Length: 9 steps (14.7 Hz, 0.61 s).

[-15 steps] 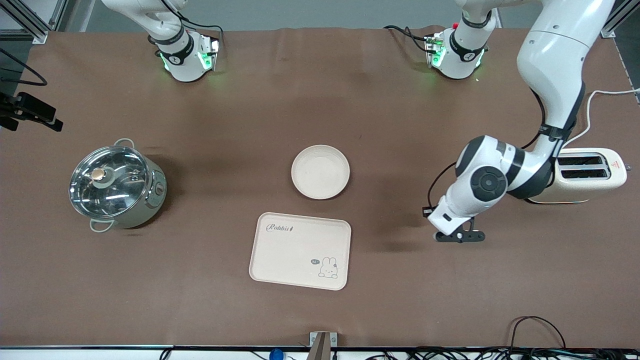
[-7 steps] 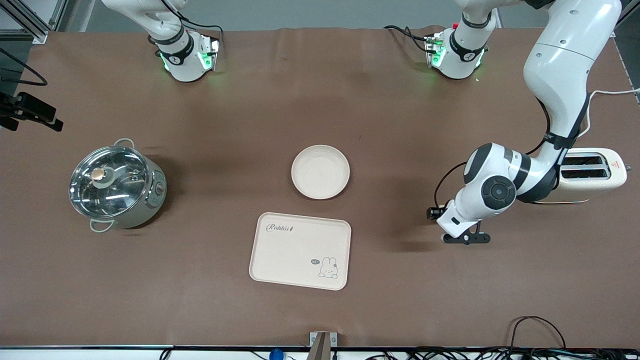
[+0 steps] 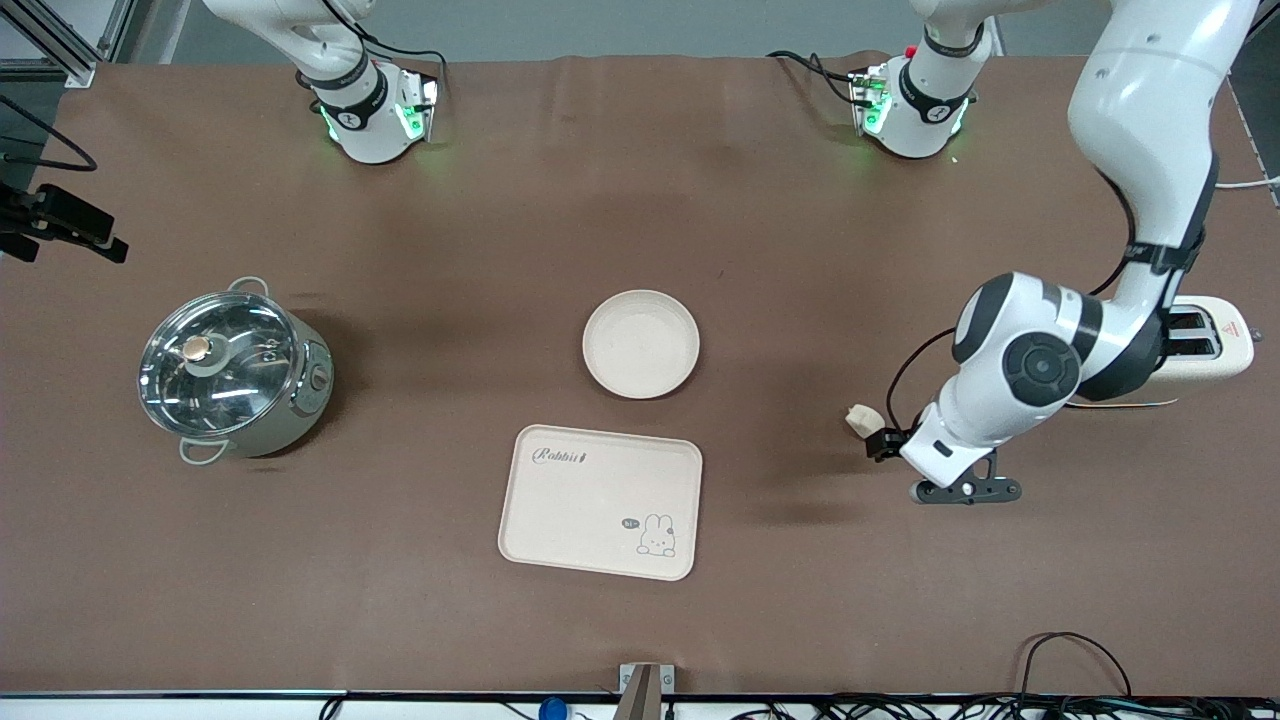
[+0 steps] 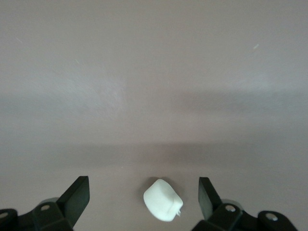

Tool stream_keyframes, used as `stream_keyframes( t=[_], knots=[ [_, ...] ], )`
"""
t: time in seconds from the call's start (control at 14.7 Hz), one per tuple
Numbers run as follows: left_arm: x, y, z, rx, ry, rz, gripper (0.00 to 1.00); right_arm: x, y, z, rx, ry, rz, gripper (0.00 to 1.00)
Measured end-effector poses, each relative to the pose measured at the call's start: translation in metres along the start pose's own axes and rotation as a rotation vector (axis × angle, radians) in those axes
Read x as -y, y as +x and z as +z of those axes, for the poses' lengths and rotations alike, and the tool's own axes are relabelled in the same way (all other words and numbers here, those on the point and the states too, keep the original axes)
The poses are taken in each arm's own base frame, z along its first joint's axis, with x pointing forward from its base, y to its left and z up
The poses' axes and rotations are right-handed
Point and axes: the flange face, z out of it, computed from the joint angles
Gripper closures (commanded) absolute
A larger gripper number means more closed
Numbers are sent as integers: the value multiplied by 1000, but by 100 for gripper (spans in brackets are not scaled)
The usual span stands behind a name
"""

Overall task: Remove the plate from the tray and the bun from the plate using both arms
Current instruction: 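Lift the bun with the left gripper and lower it beside the toaster, then open the left gripper to release the bun on the table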

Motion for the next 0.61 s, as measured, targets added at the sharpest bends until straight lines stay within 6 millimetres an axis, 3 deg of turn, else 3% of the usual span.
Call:
stream_keyframes(
  t=[0.34,0.61],
  knots=[
    [-12,-23,-116,-26,16,-12,0,0,0,0,1,0,0,0],
    [2,-37,-201,2,22,38,0,0,0,0,1,0,-1,0]
  ],
)
